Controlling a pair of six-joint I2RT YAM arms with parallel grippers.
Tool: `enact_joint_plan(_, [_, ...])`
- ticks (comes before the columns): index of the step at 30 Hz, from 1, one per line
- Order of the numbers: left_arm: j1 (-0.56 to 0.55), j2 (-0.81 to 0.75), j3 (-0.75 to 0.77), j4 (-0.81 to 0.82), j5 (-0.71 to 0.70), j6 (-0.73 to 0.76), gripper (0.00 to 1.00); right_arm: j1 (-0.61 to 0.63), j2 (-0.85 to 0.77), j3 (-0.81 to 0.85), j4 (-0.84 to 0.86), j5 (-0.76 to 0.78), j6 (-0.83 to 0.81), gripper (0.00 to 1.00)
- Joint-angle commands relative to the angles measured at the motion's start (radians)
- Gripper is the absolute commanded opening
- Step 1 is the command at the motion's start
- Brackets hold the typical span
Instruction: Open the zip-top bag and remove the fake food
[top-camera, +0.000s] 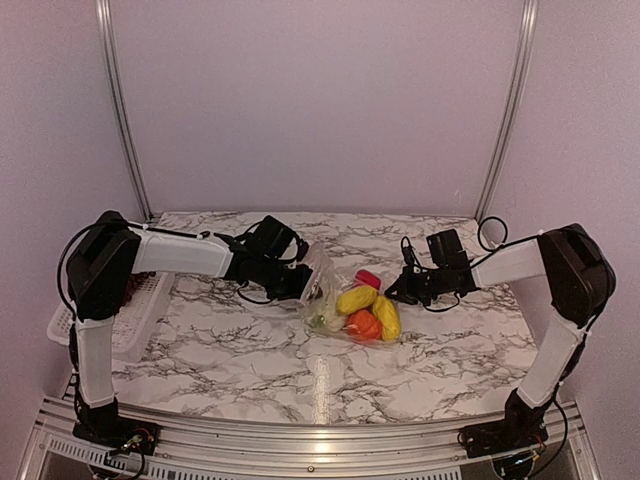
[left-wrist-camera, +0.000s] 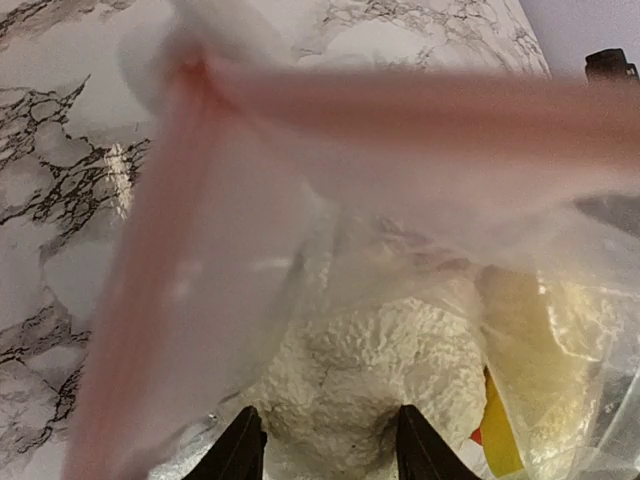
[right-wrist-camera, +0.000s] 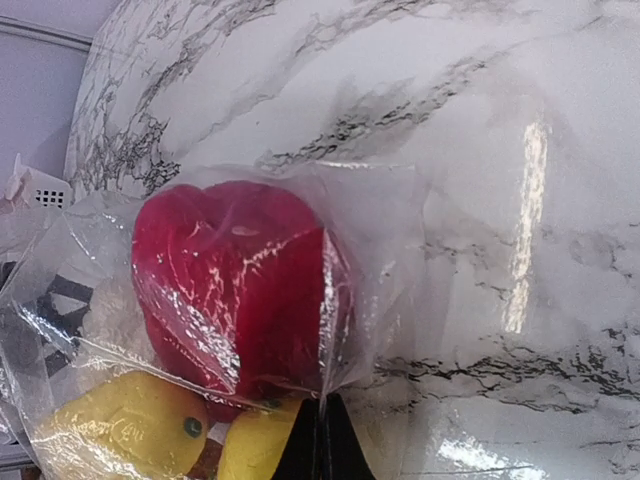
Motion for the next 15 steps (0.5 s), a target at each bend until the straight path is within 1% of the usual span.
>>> enact_joint_plan(1, [-0.036,0.080,0.090,-0.099,0.026,0.052,0.50,-0.003,-0.008,0.010,-0.028,-0.015,-0.008,0.00])
enact_joint_plan(5, [-0.053,0.115,0.129,-0.115,0.031,0.075,0.62,-0.003,-0.005,0.013,-0.028,-0.021,-0.011,0.00])
enact_joint_plan(9, [-0.067,0.104,0.131,-0.110,0.041,0.103,0.72,-0.002,-0.006,0.012,-0.028,-0.024,-0.013,0.00])
enact_joint_plan(12, [-0.076,0.095,0.136,-0.124,0.030,0.125,0.75,-0.003,-0.007,0.012,-0.028,-0.025,-0.014,0.00])
enact_joint_plan(15, [-0.081,0.124,0.175,-0.197,-0.024,0.144,0.76,-0.002,-0.005,0.012,-0.028,-0.028,-0.014,0.00])
